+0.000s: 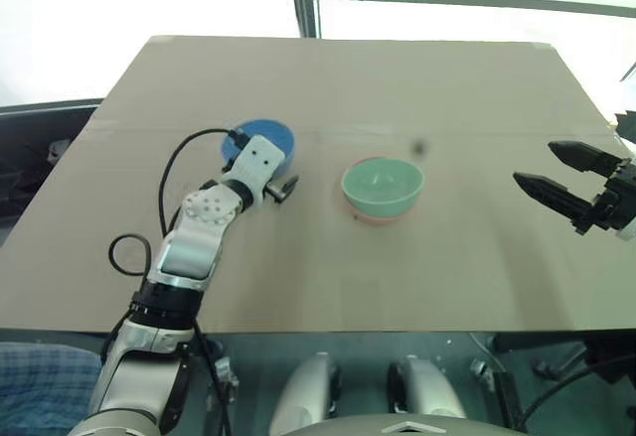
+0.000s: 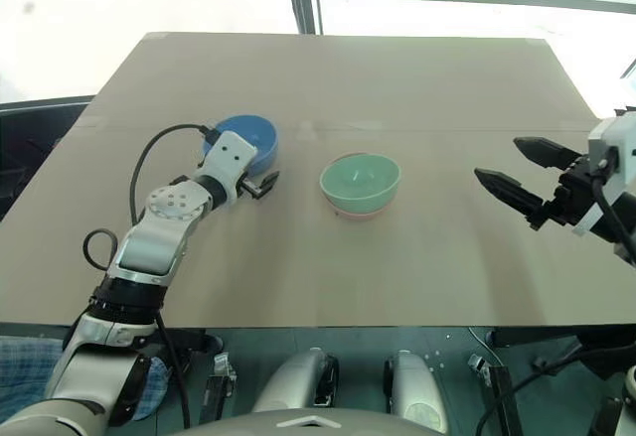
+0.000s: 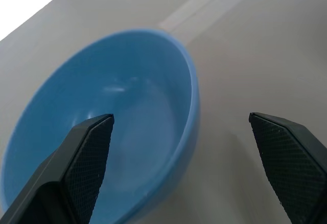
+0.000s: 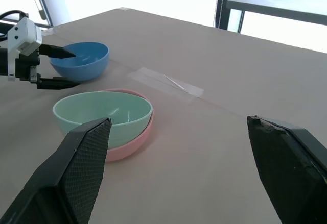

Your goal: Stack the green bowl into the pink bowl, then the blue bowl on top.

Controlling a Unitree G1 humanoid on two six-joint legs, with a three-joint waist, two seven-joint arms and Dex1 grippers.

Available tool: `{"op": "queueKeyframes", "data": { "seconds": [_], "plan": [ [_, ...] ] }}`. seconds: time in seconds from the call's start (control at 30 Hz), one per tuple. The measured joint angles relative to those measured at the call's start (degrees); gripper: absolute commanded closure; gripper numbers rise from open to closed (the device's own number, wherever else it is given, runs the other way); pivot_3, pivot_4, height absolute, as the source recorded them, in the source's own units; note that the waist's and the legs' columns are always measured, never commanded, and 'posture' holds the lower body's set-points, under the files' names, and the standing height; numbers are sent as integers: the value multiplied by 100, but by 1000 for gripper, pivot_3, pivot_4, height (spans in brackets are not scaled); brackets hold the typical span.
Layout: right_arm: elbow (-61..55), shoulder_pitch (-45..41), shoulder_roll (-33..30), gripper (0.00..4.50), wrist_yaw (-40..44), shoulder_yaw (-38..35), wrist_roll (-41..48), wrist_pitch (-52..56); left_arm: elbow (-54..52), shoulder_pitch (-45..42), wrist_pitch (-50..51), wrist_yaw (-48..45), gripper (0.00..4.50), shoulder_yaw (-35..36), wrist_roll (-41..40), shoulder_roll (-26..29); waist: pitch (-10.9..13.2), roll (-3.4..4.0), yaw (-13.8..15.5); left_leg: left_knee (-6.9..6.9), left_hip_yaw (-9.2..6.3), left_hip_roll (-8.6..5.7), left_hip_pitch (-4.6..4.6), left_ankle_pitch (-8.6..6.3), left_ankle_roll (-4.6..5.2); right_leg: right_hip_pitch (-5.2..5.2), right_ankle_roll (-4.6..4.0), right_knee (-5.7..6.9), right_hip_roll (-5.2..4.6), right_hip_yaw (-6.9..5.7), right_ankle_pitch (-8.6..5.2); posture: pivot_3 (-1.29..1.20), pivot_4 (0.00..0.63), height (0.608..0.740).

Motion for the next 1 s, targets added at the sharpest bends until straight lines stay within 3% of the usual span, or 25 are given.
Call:
{"op": "queueKeyframes", "data": {
  "seconds": [0.13, 0.23, 0.33, 0.47, 0.5, 1.0],
  "plan": [
    [-2, 132, -36, 35, -152, 1, 150, -150, 208, -81, -1, -104, 0, -45, 147, 69, 1, -1, 5, 0, 0, 0, -1, -1, 2, 0, 0, -1, -2, 0, 0, 0, 150, 740],
    [-4, 199, -81, 0, -273, 2, 278, -255, 323, -178, -17, -135, 754, -45, 218, 75, 1, -1, 4, 0, -1, 0, -1, -1, 2, 0, 0, -1, -2, 0, 0, 0, 150, 740],
    [-4, 289, -140, 0, -334, 4, 329, -330, 406, -189, -58, -179, 2033, -45, 235, 81, 1, -1, 2, 0, 0, 1, -1, -1, 2, -1, 0, -1, -2, 0, 0, 0, 150, 740],
    [-3, 373, -187, 0, -408, 9, 453, -450, 442, -189, -77, -218, 4126, -45, 275, 81, 1, -1, 3, 0, 0, 1, -2, -1, 2, 0, 0, -1, -2, 0, 0, 0, 150, 740],
    [-3, 398, -204, 0, -436, 9, 478, -485, 441, -190, -97, -217, 4449, -43, 291, 78, 1, -1, 4, 1, -1, 1, -1, -1, 2, 0, 0, -1, -2, 0, 0, 0, 150, 740],
    [-6, 556, -405, 0, -407, 77, 979, -645, 643, -339, -191, -347, 4449, -30, 349, 82, 0, -1, 6, 2, 0, 1, -1, -3, 5, 0, 0, 0, -2, -1, 0, 0, 150, 740]
  ]
}}
